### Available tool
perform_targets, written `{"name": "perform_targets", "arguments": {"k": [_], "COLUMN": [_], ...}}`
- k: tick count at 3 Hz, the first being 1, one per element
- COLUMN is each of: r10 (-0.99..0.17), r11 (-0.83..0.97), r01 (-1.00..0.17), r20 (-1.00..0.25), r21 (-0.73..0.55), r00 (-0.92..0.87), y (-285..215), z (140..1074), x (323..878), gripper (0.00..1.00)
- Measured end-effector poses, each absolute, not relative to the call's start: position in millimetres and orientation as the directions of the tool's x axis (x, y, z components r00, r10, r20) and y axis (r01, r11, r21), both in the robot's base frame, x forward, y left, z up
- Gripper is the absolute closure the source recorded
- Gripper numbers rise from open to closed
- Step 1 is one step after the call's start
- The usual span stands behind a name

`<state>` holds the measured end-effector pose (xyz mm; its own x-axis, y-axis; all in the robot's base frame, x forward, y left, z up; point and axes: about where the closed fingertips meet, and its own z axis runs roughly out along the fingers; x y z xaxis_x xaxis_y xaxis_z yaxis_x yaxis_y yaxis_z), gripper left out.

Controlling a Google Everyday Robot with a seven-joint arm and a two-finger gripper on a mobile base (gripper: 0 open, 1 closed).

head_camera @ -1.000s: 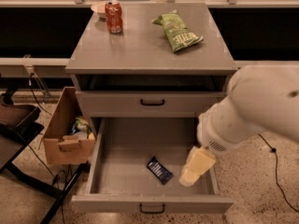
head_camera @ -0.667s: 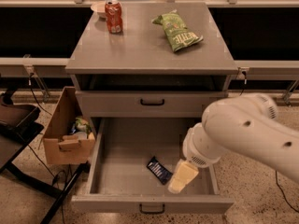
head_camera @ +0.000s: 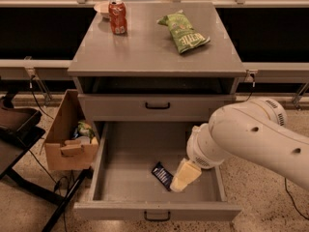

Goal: Pick rxbar blueberry from middle drawer and place on counter

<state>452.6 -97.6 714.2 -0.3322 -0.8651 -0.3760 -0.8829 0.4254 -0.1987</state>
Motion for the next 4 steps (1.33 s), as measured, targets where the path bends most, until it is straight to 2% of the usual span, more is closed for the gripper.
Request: {"name": "perform_targets", "arguments": {"k": [2, 3, 4], "r10": [-0.823, -0.789, -0.763], "r11": [0.489, 0.563, 0.607], "r01": [-0.851, -0.81, -0.783], "r20": [-0.424, -0.398, -0.371], "r21": [-0.191, -0.163, -0.133], "r00": [-0.378, -0.468, -0.529], "y": [-114.9, -140.0, -139.7], "z": [653.2, 571.6, 519.5], "x": [499.8, 544.4, 562.7], "gripper": [0.0, 0.0, 0.0]}}
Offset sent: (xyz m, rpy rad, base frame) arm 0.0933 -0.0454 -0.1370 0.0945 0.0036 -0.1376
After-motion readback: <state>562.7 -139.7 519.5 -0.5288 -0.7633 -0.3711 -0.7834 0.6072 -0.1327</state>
